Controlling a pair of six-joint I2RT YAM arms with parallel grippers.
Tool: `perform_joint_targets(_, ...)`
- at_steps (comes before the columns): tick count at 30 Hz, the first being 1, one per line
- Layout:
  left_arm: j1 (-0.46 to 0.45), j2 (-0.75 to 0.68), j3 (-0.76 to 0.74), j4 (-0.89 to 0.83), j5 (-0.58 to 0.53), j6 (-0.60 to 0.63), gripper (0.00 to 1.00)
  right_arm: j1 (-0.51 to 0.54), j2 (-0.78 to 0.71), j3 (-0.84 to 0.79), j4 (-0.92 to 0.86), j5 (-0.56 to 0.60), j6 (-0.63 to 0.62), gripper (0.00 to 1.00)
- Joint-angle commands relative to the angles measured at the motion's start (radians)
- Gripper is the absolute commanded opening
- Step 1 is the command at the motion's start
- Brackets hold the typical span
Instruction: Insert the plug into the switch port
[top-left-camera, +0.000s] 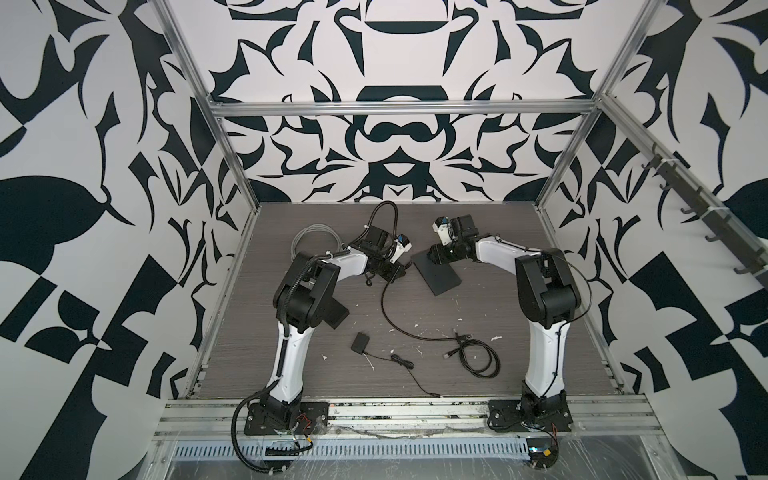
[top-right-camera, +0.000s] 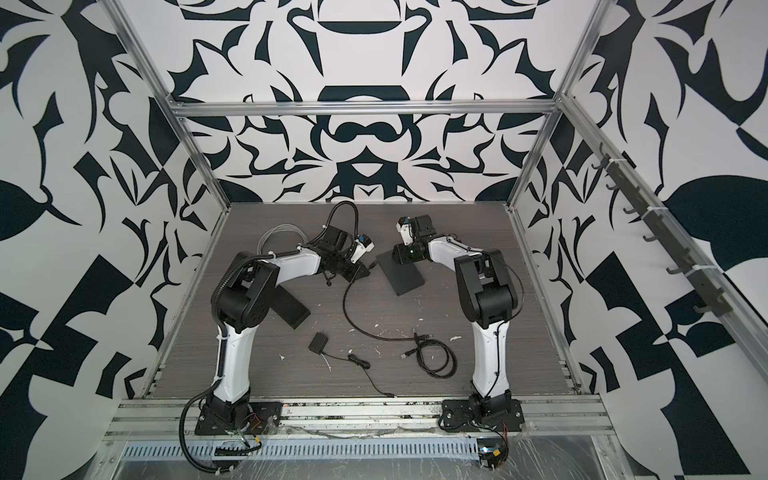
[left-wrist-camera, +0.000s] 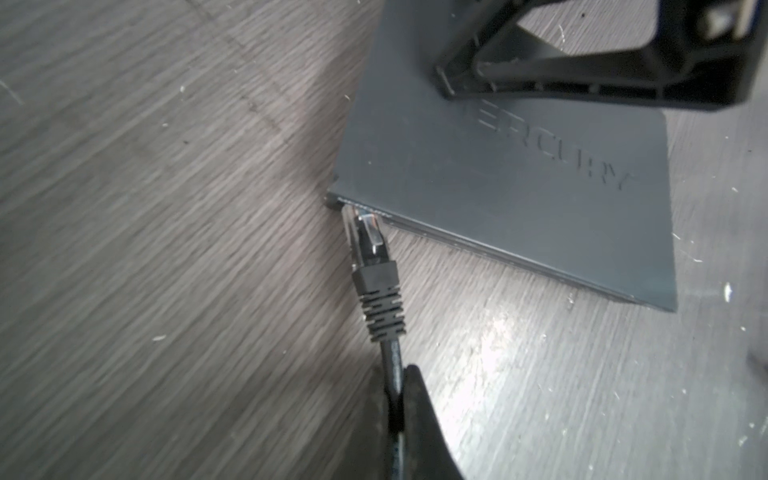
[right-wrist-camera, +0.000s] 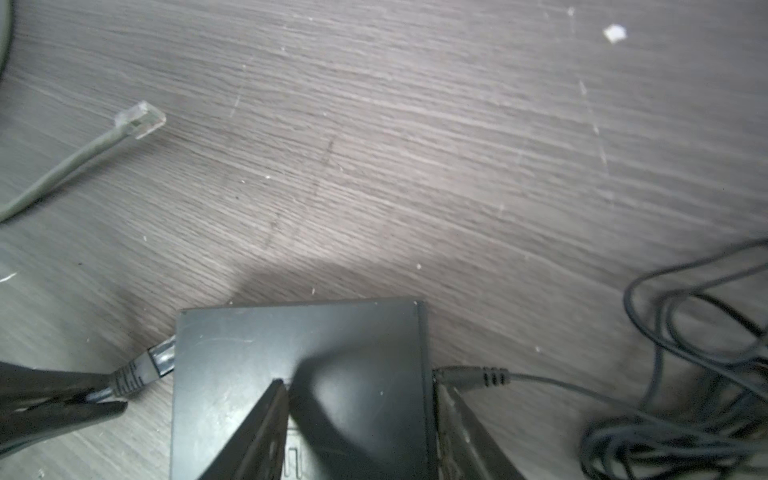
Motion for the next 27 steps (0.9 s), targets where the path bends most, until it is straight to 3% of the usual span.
perform_joint_targets(1,-0.008,0.048,0.015,-0.075,0.030,0.039,0.01,0.015,0.018,0.019,-0.070,-0.098,-0.030,0.56)
perform_joint_targets(7,-0.008,0.035,-0.006,-0.055,-0.021,0.014,0.02,-0.005,-0.006,0.101,-0.132,-0.013,-0.032,0.59)
perform_joint_targets(16,-0.005,0.046,0.003,-0.081,-0.082,-0.011,0.03,-0.015,0.072,0.210,-0.204,0.081,-0.090,0.63)
perform_joint_targets(19,0.000,0.047,0.007,-0.088,-0.081,-0.007,0.05,-0.022,0.084,0.228,-0.218,0.075,-0.106,0.63)
perform_joint_targets(27,0.002,0.071,0.058,-0.146,-0.050,0.027,0.08,-0.028,0.137,0.313,-0.319,-0.109,-0.227,0.62)
